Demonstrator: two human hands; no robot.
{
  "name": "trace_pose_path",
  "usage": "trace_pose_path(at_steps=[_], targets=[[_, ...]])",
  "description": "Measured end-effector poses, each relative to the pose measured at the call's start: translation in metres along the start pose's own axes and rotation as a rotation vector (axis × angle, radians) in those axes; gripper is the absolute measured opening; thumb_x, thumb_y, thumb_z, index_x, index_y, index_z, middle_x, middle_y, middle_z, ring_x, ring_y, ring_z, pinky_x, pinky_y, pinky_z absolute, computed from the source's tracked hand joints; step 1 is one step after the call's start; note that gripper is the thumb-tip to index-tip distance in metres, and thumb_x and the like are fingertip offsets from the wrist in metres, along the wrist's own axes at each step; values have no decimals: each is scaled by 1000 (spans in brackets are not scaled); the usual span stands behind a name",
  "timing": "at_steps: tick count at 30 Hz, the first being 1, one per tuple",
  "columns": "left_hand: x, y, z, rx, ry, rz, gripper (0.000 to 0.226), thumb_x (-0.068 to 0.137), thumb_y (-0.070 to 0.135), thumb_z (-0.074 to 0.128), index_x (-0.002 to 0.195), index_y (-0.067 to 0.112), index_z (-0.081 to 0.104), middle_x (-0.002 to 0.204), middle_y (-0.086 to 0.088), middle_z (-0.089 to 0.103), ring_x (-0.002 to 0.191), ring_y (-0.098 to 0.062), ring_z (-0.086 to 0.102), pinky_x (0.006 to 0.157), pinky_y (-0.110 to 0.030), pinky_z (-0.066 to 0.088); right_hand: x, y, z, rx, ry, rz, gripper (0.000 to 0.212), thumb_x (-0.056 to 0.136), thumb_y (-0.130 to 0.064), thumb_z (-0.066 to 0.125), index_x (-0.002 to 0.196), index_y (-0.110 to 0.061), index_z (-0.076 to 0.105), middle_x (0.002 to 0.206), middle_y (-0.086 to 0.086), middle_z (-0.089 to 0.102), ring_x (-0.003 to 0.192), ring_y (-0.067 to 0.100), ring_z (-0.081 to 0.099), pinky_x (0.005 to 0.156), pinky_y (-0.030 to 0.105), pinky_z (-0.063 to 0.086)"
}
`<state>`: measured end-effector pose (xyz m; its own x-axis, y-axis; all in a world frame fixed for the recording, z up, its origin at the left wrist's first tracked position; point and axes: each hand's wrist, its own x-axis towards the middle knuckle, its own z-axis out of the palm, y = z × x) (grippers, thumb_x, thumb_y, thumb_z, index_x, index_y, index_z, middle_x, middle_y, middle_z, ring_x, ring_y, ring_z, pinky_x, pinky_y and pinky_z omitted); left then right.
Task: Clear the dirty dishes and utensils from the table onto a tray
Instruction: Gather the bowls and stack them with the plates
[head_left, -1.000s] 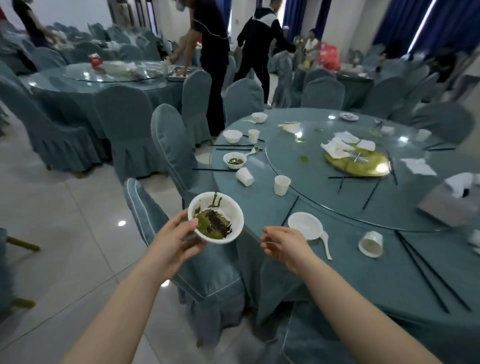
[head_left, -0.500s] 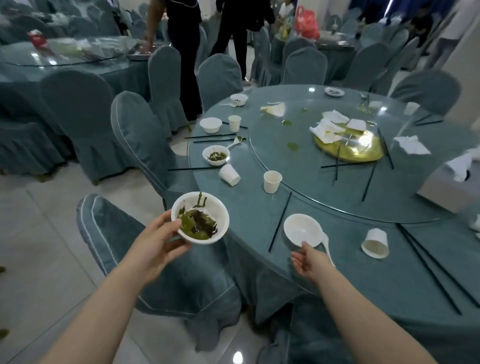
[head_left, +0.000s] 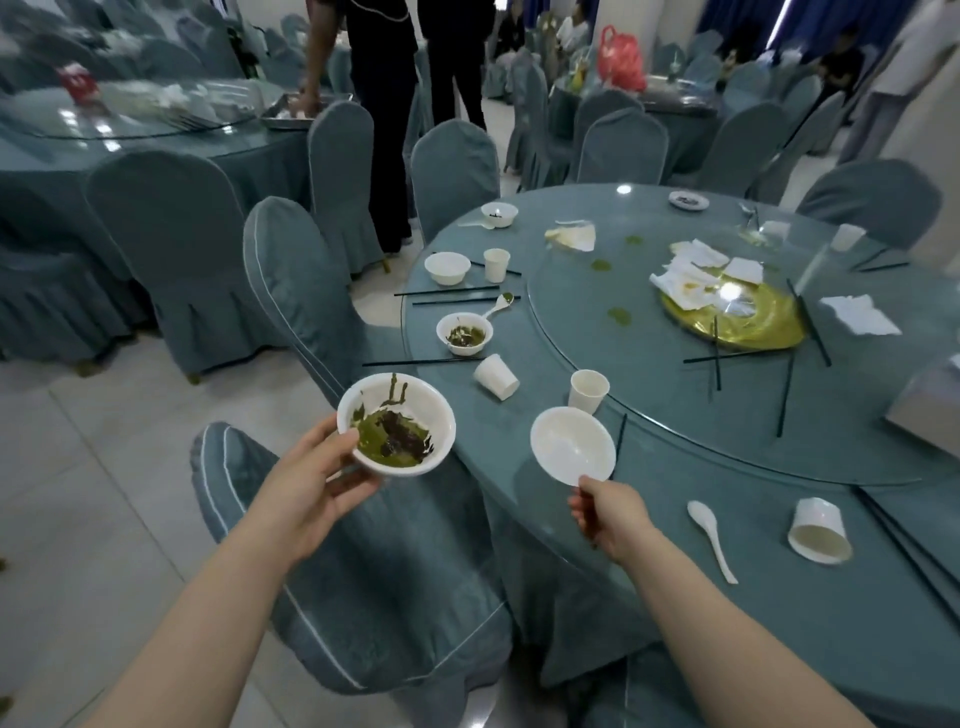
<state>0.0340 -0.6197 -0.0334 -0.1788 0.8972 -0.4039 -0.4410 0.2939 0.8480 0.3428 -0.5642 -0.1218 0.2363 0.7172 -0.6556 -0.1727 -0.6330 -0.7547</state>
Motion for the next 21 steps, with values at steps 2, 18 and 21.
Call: trace_pose_path(at_steps=[2,18,21], targets=[[3,14,-19,-27,-12,13,22,92,12,57,111,22,64,101,-11,73,87,-23,72,62,-32,58,-21,-11,33,-31,-49,-67,22,95,-18,51,75,-9,55,56,4,55,47,14,45,43,19,37],[42,133,-207,48,-98,51,40,89,17,63,128,26,56,112,-13,67,87,-25,72,64,-34,59,-169,-24,321,-200,-361,-390,21,94,-16,49,74,-10,51,54,4,50,47,14,44,57,28,38],[60,146,-226,69,-124,55,40,90,19,62,129,26,56,116,-12,66,88,-25,72,66,-34,59,-167,-28,359,-301,-384,-415,16,90,-15,50,75,-9,49,58,6,46,54,19,41,54,28,34]])
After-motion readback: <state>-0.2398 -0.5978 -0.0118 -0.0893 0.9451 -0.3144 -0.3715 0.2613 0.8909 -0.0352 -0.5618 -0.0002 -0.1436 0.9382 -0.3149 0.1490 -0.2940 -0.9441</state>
